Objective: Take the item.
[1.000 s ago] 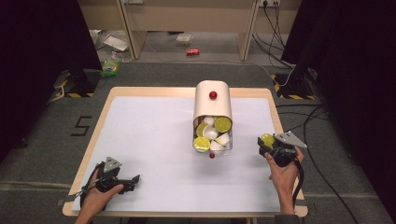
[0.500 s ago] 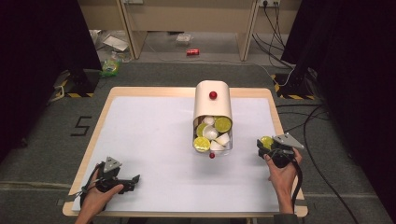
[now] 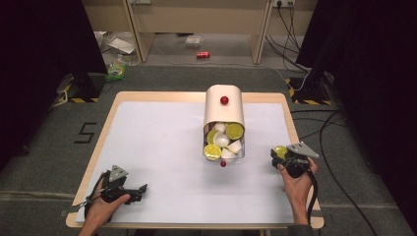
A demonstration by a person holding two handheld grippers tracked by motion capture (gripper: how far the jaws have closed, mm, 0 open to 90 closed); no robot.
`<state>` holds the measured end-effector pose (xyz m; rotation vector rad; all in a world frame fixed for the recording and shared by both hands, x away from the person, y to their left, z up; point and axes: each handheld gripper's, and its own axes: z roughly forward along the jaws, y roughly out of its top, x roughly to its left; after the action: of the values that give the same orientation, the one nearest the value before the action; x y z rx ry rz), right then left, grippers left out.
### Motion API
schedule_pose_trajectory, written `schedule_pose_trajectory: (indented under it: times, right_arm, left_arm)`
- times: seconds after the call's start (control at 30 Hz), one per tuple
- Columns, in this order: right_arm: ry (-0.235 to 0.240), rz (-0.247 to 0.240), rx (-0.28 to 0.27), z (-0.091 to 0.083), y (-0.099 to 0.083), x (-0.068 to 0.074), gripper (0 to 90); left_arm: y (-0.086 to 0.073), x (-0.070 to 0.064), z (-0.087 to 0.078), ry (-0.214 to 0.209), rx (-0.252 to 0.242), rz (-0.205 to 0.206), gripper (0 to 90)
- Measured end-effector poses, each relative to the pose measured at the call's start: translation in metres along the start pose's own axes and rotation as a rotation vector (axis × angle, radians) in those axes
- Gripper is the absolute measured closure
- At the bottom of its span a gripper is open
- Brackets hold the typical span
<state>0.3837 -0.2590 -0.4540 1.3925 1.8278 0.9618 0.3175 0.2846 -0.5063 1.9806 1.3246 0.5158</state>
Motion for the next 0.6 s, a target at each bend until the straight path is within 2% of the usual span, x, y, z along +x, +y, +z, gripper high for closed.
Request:
schedule_pose_trajectory:
  times: [0.6]
  right_arm:
    - [-0.013, -0.014, 0.026, 0.0057, -0.0058, -0.0015, 38.5]
  left_arm:
    - [0.0000, -0.0002, 0.0000, 0.001, 0.000, 0.000, 0.0]
